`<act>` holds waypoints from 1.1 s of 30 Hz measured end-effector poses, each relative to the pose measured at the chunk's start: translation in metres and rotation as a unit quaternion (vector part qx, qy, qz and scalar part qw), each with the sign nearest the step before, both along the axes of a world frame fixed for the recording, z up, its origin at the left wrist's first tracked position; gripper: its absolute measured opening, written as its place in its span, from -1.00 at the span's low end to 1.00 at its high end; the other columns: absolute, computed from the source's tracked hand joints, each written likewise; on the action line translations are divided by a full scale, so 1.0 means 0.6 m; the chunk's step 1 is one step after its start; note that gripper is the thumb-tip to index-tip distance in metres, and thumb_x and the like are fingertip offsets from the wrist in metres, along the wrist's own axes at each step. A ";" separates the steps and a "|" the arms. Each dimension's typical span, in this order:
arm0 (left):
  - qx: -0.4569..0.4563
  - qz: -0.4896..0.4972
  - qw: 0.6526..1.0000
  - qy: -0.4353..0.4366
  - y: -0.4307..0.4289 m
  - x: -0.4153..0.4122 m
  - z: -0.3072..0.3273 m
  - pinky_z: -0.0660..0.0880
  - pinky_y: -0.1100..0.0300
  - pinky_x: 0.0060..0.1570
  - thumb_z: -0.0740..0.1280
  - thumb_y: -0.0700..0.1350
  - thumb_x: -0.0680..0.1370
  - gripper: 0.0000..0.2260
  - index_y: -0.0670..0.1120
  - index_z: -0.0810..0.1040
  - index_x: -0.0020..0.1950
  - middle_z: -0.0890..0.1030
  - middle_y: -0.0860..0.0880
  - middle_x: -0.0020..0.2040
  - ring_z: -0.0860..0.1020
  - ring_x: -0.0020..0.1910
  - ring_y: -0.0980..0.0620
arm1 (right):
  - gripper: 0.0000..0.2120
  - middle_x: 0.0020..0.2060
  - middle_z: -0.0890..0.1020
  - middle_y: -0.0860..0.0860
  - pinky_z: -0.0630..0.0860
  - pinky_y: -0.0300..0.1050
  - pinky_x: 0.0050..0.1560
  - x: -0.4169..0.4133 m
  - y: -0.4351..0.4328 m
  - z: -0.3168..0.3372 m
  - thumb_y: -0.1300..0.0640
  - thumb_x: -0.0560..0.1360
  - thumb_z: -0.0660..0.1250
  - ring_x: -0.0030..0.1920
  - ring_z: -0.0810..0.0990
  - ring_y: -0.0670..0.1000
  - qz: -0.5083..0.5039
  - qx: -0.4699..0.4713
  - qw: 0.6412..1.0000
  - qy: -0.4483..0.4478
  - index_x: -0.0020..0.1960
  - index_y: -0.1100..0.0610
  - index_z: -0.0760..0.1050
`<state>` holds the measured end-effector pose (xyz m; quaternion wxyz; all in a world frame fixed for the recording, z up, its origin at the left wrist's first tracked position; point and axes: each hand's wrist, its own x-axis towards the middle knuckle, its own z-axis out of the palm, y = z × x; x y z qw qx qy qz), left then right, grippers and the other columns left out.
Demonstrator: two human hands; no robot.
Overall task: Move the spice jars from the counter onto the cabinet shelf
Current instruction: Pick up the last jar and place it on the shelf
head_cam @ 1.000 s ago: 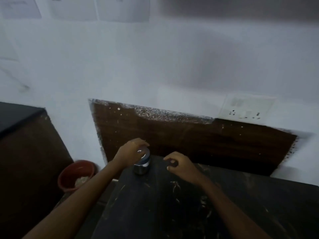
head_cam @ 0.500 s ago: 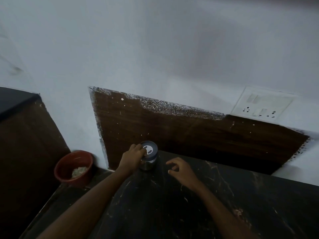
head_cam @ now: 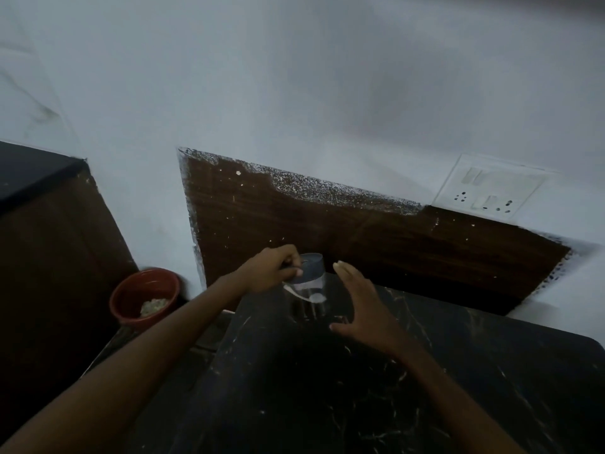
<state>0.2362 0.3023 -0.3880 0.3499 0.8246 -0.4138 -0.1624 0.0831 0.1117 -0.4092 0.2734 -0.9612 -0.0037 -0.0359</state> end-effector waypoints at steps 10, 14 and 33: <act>0.002 -0.099 0.995 -0.028 0.020 -0.135 0.096 0.47 0.29 -0.27 0.28 -0.05 0.57 -0.88 0.16 0.39 -0.09 0.60 0.01 -0.15 0.57 -0.22 0.17 | 0.26 0.40 -0.35 -0.38 -0.03 -0.39 0.30 -0.111 0.046 0.054 -0.20 0.18 0.52 0.42 -0.19 -0.29 0.077 -0.033 0.996 -0.033 0.39 -0.25 -0.48; -0.019 -0.101 0.995 0.011 0.023 -0.170 0.096 0.52 0.29 -0.12 0.31 -0.04 0.56 -0.87 0.20 0.42 -0.01 0.60 0.09 -0.06 0.58 -0.09 0.24 | 0.20 0.31 -0.07 -0.43 0.18 -0.41 0.20 -0.160 0.068 0.057 -0.07 0.18 0.57 0.34 0.06 -0.28 0.053 0.079 0.995 -0.004 0.35 -0.41 -0.36; -0.011 -0.109 0.992 -0.068 0.079 -0.313 0.013 -0.03 0.13 0.40 0.52 0.21 0.26 0.18 0.21 -0.41 0.45 -0.41 0.31 0.44 -0.27 0.45 0.24 | 0.11 0.30 0.04 -0.32 0.19 -0.63 0.13 -0.243 0.075 0.073 0.00 0.17 0.57 0.28 0.08 -0.45 0.024 0.099 0.995 0.013 0.42 -0.22 -0.17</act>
